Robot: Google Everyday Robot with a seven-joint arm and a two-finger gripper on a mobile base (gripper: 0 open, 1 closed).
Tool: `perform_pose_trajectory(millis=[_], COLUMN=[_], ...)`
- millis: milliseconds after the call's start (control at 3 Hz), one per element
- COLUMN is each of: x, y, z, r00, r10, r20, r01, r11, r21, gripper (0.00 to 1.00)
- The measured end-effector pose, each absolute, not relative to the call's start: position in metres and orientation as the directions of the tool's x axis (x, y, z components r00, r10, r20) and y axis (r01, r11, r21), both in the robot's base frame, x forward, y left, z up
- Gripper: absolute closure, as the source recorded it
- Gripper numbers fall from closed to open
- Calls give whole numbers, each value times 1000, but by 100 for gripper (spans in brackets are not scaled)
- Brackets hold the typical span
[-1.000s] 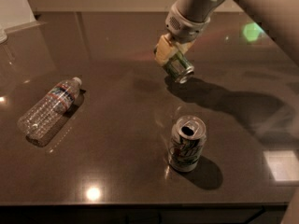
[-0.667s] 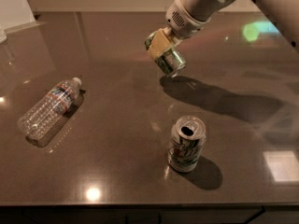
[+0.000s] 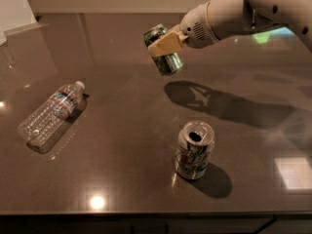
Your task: Place green can upright
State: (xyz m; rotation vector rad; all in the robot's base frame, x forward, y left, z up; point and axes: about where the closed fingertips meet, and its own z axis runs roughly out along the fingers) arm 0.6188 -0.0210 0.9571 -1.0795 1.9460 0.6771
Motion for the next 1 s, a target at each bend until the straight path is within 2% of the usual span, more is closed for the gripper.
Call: perform_pose_trajectory(millis=[333, 1000], x=[611, 594], y=[-31, -66], z=[959, 944], r00=[-209, 0], r10=[-359, -269], r20=[-910, -963], r01=[-894, -910], r11=[447, 398], r21=[28, -111], gripper=[100, 100])
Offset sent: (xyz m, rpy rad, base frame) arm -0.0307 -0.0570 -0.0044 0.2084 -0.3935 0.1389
